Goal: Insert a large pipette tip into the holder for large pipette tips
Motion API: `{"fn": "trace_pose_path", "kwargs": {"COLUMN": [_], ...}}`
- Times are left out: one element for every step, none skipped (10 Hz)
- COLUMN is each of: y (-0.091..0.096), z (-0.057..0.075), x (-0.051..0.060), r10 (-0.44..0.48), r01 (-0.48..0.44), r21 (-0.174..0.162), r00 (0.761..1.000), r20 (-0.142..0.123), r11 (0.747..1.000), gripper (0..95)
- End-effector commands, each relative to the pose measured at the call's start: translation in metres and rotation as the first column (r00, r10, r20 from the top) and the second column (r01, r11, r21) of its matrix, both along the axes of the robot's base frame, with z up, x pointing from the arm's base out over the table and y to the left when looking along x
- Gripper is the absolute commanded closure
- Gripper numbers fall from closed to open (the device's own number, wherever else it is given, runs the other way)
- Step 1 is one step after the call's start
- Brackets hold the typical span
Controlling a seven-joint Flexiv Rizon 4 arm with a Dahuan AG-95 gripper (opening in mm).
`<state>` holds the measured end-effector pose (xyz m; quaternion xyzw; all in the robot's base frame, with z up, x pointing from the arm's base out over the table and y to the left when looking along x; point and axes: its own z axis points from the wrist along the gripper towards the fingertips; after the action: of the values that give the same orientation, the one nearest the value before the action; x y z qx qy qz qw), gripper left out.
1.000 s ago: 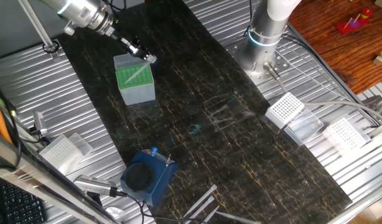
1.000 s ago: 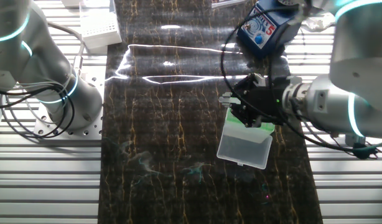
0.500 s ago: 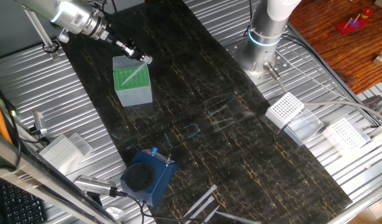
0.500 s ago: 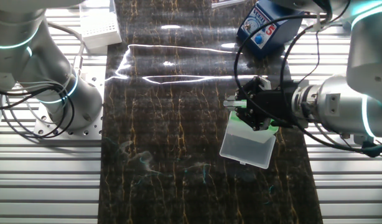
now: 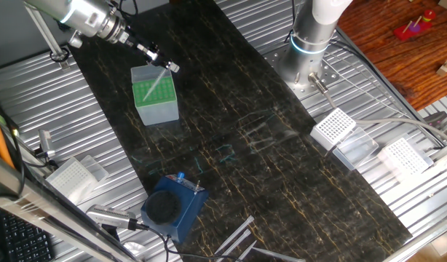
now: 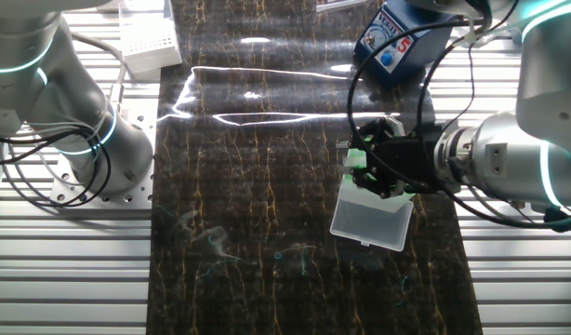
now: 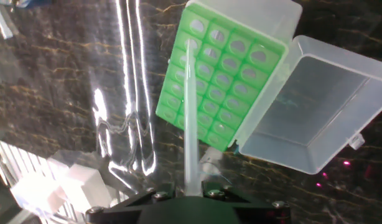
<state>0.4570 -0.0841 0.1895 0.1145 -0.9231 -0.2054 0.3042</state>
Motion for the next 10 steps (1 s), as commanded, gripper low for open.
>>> {"fn": "trace_pose_path", "kwargs": {"y": [-0.001, -0.003, -0.005, -0.005, -0.005, -0.005, -0.006, -0.008, -0.011, -0.017], "z": [0.005, 0.01, 0.018, 0.024, 0.026, 0.03, 0.031, 0.034, 0.036, 0.035], "x": [-0.003, -0.004, -0.005, -0.006, -0.008, -0.012, -0.013, -0.016, -0.019, -0.025], "r10": [0.0, 0.011, 0.029, 0.032, 0.03, 0.019, 0.006, -0.004, -0.002, 0.008], "r01": [0.0, -0.011, -0.029, -0.032, -0.03, -0.02, -0.006, 0.003, 0.0, -0.01], "r21": [-0.013, -0.032, -0.052, -0.082, -0.116, -0.17, -0.184, -0.191, -0.193, -0.197], "r00": [1.0, 1.0, 1.0, 0.999, 1.0, 1.0, 1.0, 1.0, 1.0, 1.0], "r20": [0.003, 0.005, -0.001, -0.006, -0.009, -0.005, -0.003, -0.006, -0.011, -0.01], "r11": [1.0, 0.999, 0.998, 0.996, 0.993, 0.985, 0.983, 0.982, 0.981, 0.98], "gripper": [0.0, 0.0, 0.0, 19.0, 19.0, 57.0, 76.0, 95.0, 95.0, 95.0]}}
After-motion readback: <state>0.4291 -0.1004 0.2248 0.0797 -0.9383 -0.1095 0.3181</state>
